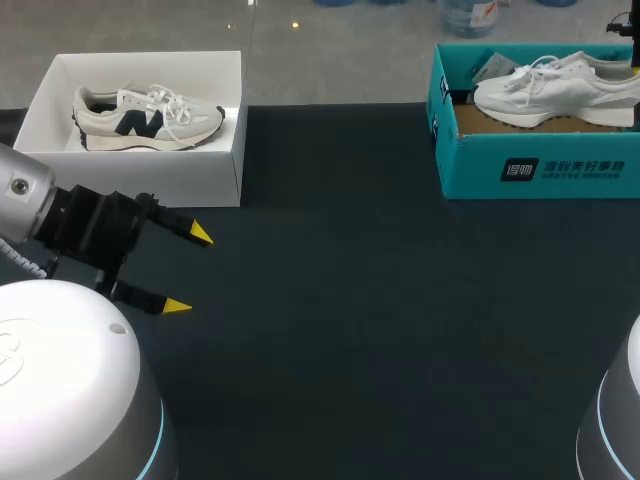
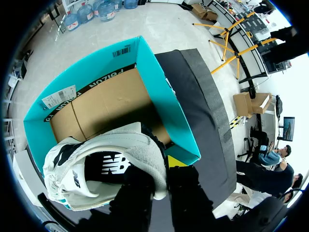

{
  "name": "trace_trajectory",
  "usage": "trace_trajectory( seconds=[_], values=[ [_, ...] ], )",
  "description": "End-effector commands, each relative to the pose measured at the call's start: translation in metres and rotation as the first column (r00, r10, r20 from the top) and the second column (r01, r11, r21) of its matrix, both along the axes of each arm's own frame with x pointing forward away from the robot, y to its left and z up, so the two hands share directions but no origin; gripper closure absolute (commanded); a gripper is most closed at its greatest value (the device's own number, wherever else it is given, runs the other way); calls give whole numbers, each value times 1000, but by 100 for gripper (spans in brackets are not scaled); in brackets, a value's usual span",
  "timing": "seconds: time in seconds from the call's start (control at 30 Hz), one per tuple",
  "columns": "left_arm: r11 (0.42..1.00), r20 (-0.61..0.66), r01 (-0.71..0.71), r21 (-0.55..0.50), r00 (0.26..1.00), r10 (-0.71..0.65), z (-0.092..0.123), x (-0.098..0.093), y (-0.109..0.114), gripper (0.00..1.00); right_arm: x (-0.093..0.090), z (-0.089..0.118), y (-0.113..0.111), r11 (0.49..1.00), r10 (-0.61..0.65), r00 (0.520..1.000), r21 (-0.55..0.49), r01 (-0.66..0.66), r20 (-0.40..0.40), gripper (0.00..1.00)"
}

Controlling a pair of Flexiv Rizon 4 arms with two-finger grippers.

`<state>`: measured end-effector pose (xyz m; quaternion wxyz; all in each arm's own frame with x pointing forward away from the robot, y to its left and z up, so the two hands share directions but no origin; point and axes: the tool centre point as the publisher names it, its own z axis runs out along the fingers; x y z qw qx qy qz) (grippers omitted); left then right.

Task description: Take the shoe out of the shoebox, open the shoe tongue, remove and reinsert the insole, then place the shoe into the shoebox

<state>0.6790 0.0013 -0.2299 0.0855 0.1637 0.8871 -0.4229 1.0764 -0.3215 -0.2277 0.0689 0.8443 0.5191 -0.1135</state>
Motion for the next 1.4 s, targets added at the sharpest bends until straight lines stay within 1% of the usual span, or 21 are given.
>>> trace_trajectory(
  seconds=[0.03,0.33,0.53,0.83,1.0,1.2,1.33,1.37,1.4],
  values=[
    [1000,-2,1,3,1000,-1,0,0,0,0,5,-12,-4,1000,-4,1000,20,5,-13,100],
    [1000,-2,1,3,1000,-1,0,0,0,0,-6,-34,-8,999,-18,999,38,20,-42,100],
    [1000,-2,1,3,1000,-1,0,0,0,0,-5,-48,-7,999,-14,999,34,15,-47,100],
    [1000,-2,1,3,1000,-1,0,0,0,0,-3,-75,-5,999,-8,998,36,10,-59,100],
    [1000,-2,1,3,1000,-1,0,0,0,0,-4,-91,-5,999,-10,997,47,14,-72,100],
    [1000,-2,1,3,1000,-1,0,0,0,0,-8,-104,-1,998,-10,996,55,15,-91,100],
    [1000,-2,1,3,1000,-1,0,0,0,0,-11,-107,0,998,-18,995,59,24,-99,100],
    [1000,-2,1,3,1000,-1,0,0,0,0,-11,-107,0,998,-20,995,59,26,-101,91],
    [1000,-2,1,3,1000,-1,0,0,0,0,-12,-106,0,998,-23,994,58,29,-102,56]
  ],
)
